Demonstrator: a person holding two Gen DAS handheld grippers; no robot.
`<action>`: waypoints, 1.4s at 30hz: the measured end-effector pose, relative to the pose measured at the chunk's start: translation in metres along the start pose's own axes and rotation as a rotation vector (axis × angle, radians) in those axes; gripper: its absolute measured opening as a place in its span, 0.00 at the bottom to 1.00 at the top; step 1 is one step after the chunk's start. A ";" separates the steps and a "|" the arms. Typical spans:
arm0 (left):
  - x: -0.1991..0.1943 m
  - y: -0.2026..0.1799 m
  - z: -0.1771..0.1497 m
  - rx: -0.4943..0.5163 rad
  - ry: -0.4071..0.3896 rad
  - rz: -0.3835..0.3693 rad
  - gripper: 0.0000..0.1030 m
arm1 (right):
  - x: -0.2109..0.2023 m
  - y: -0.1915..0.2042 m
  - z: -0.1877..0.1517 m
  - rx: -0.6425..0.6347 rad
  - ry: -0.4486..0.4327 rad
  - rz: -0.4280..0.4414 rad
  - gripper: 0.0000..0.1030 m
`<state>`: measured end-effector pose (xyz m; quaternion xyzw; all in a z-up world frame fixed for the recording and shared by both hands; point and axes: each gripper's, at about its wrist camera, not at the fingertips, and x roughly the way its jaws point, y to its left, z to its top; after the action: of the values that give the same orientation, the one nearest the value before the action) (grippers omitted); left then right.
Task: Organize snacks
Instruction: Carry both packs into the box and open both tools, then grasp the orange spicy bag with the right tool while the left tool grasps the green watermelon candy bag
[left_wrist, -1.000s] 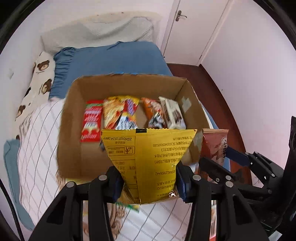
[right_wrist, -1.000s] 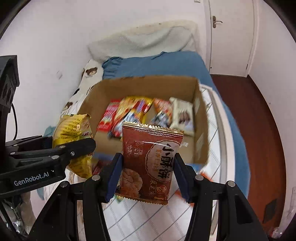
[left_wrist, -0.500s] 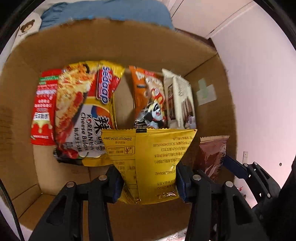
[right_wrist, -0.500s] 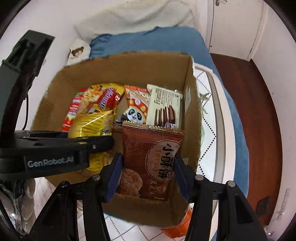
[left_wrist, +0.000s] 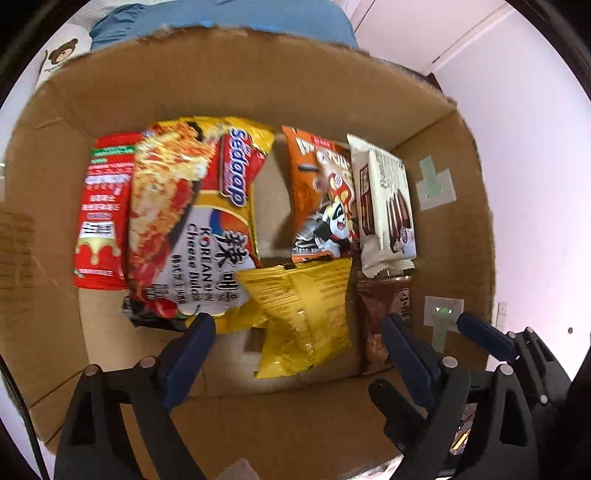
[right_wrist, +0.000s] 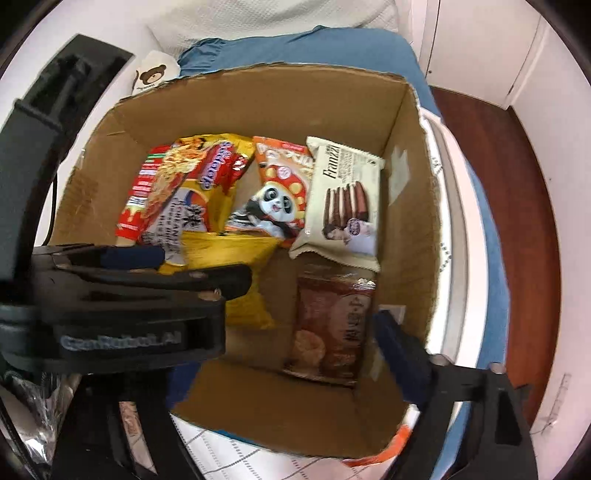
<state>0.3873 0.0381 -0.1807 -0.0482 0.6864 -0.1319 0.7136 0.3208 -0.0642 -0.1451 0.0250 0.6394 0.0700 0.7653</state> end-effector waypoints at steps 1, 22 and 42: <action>-0.004 0.000 -0.001 0.001 -0.008 0.005 0.89 | -0.001 0.002 0.000 0.001 0.001 -0.014 0.90; -0.112 0.030 -0.073 0.036 -0.373 0.198 0.89 | -0.066 0.019 -0.040 0.080 -0.187 -0.079 0.93; -0.151 0.025 -0.153 0.098 -0.572 0.265 0.89 | -0.149 0.038 -0.110 0.120 -0.429 -0.036 0.93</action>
<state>0.2351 0.1174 -0.0487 0.0409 0.4508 -0.0519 0.8902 0.1839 -0.0532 -0.0148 0.0732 0.4654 0.0112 0.8820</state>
